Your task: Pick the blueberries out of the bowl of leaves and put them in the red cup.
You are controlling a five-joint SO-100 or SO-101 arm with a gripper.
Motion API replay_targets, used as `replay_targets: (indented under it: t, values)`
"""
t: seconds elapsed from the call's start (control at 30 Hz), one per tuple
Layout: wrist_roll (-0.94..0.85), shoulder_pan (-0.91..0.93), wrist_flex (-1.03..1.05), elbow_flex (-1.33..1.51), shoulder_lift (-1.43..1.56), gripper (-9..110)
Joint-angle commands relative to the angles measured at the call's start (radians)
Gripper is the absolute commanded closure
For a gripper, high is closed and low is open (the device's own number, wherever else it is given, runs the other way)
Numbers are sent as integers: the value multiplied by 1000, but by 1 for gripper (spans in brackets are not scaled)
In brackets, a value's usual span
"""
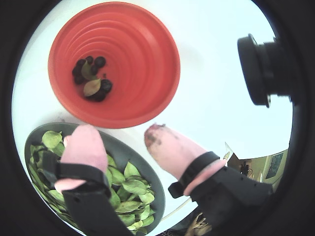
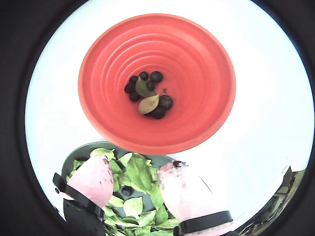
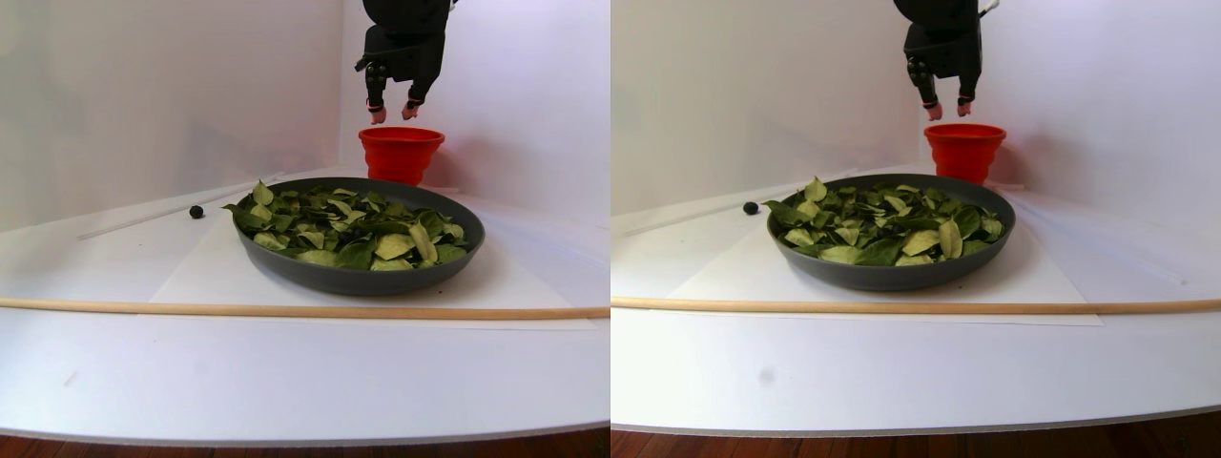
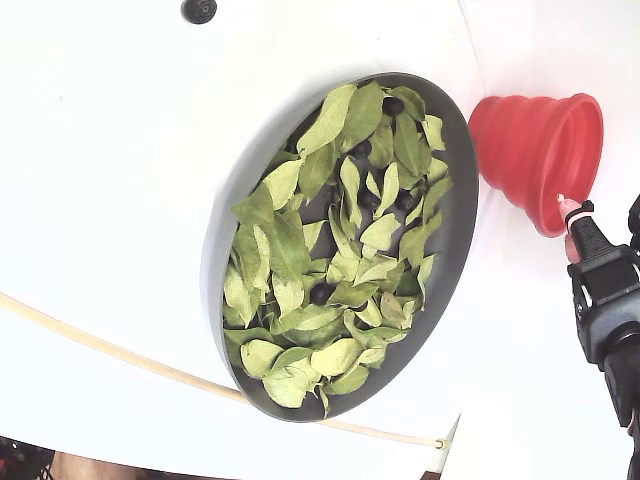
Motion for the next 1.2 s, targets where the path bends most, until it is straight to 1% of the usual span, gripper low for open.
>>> replay_targets:
  t: [0.0,0.37,0.8,1.17]
  values:
    - [6,-11,-9,11,163,84]
    - [23,-48,6,107,199,85]
    - [28,-77,5,176,153,85]
    - [21,-91,-67,250,114,85]
